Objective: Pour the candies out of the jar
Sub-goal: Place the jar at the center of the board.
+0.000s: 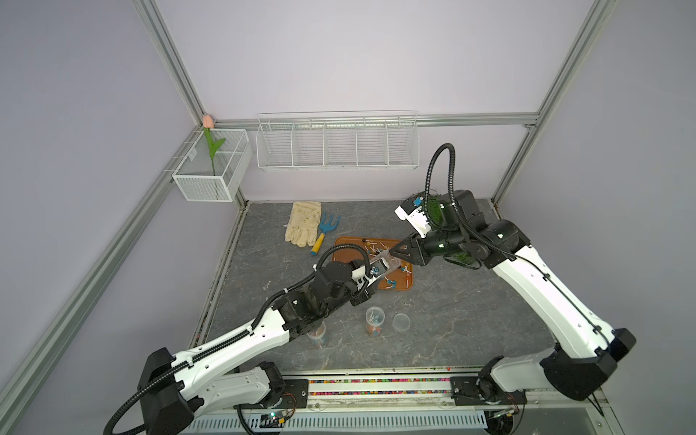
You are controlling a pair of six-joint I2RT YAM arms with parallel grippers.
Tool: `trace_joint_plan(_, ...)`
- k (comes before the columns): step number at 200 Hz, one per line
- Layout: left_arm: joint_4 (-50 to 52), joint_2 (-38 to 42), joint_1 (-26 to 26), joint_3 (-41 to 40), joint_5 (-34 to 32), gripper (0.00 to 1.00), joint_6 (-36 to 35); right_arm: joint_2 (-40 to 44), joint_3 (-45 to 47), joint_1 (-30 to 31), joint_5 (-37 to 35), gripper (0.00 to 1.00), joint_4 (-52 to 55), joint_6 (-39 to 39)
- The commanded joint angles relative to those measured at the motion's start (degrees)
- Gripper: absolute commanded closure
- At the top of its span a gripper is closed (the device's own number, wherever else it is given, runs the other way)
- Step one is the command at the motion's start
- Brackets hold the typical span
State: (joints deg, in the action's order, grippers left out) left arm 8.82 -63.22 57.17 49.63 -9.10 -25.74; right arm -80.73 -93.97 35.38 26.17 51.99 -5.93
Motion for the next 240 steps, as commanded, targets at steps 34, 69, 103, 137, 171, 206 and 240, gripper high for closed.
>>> trace_joint_plan(34,-4.1,-0.2,0.4,2.8,1.0,0.51,-1.1,1.4,-2.0,0.5,-5.2,0.64,2.5,1.5)
trace_joint_plan(69,-3.7,1.3,0.3,1.9,1.2,0.51,0.0,3.3,-3.1,0.4,-7.4,0.62,5.3,2.3)
trace_joint_plan(103,-3.5,1.9,0.4,2.0,1.5,0.50,-0.1,2.5,-2.6,0.5,-5.3,0.62,5.0,1.9)
trace_joint_plan(137,-3.7,1.4,0.4,2.5,2.2,0.50,-0.2,1.2,-1.5,0.6,-2.9,0.65,3.3,1.0)
trace_joint_plan(171,-4.8,0.5,0.4,2.6,3.0,0.48,0.1,0.1,-1.0,0.7,-2.3,0.78,1.4,1.1)
trace_joint_plan(206,-7.6,1.0,0.4,0.9,2.4,0.42,1.5,-0.3,-0.3,0.7,-4.9,0.93,0.9,1.5)
trace_joint_plan(240,-9.9,2.9,0.4,-2.1,-1.9,0.01,4.7,-0.7,-0.8,-0.9,-10.5,0.94,1.0,2.4)
